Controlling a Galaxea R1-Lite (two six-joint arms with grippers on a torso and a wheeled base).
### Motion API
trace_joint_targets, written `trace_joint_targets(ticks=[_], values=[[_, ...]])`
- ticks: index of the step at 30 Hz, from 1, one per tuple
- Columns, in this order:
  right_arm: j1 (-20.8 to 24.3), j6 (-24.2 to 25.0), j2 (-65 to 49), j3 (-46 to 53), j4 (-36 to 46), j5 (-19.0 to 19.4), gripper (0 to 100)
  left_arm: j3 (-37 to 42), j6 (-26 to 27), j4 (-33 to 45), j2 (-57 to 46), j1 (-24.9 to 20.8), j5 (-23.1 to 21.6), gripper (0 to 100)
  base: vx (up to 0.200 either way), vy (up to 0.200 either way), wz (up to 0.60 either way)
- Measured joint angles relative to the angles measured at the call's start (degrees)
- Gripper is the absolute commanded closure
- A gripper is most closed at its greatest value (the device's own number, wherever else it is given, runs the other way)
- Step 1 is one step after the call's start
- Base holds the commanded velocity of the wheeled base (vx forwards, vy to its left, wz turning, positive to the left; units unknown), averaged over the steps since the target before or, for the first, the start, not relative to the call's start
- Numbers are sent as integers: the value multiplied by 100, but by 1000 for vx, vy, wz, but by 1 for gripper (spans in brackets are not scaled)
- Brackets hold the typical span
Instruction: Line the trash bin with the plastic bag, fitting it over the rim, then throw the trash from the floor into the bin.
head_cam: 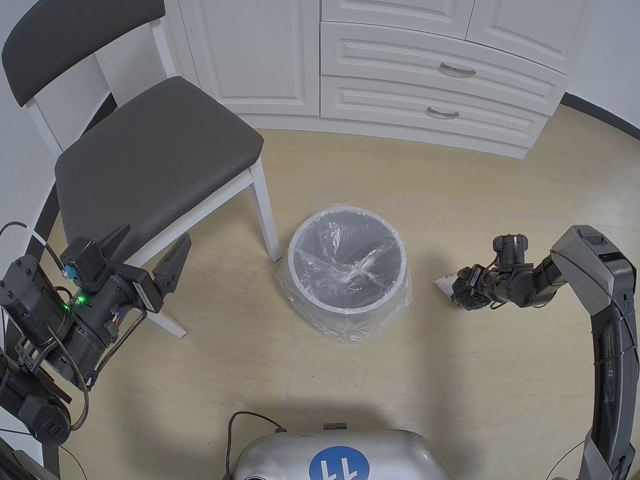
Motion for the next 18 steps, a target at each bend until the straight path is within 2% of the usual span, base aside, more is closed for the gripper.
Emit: trace_joint_targets(ticks=[5,18], values=[[-73,9,295,27,-723,49,0,0,6,0,0,0,-2,0,0,0,0],[-111,41,942,-351,-859,29,0,15,244,0,-52,-5,13,0,0,0,0]])
